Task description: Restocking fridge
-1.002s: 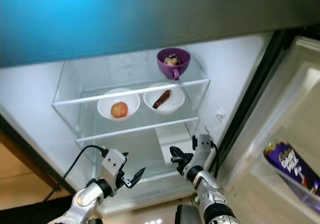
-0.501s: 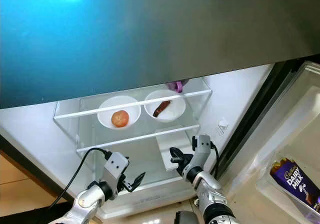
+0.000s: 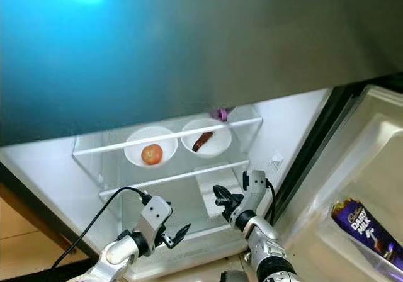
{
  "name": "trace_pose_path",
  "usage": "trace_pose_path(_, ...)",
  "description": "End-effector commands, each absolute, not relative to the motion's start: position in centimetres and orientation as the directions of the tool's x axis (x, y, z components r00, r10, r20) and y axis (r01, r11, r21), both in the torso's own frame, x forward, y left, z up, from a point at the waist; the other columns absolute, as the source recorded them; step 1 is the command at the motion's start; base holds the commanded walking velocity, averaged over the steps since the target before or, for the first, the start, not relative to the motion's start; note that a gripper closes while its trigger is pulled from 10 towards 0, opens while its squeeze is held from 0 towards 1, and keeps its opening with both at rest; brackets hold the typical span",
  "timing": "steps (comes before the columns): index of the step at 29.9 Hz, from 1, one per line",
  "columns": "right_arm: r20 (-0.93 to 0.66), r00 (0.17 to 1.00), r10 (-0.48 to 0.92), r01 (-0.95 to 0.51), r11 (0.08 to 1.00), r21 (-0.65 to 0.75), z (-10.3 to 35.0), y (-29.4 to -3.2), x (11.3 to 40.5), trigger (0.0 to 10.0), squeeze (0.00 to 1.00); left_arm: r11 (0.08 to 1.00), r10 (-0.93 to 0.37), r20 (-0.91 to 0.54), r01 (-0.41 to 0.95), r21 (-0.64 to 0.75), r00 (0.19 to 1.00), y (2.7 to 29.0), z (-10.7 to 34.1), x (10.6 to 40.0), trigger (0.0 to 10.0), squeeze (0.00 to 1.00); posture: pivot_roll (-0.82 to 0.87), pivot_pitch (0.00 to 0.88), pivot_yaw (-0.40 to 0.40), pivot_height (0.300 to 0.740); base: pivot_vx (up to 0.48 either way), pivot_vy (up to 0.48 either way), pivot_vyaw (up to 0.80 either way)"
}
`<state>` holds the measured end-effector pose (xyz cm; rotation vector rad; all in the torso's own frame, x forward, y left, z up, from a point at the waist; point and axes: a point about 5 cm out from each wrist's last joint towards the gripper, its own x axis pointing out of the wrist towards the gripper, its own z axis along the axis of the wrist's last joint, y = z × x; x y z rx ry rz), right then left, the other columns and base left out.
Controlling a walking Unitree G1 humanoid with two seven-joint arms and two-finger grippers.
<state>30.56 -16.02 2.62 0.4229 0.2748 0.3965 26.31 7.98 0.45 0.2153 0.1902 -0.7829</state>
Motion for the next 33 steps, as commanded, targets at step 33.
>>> trace_pose_path(33,-0.195,0.895,0.400,-0.269,0.836,0.478,1.9,-16.6,30.0,10.0,0.00,0.681,-0.649,-0.364,0.723,0.112,0.668,7.8,-1.3,25.1,10.0,0.00,-0.01,0.038,0.016,0.737,0.000,0.000,0.00)
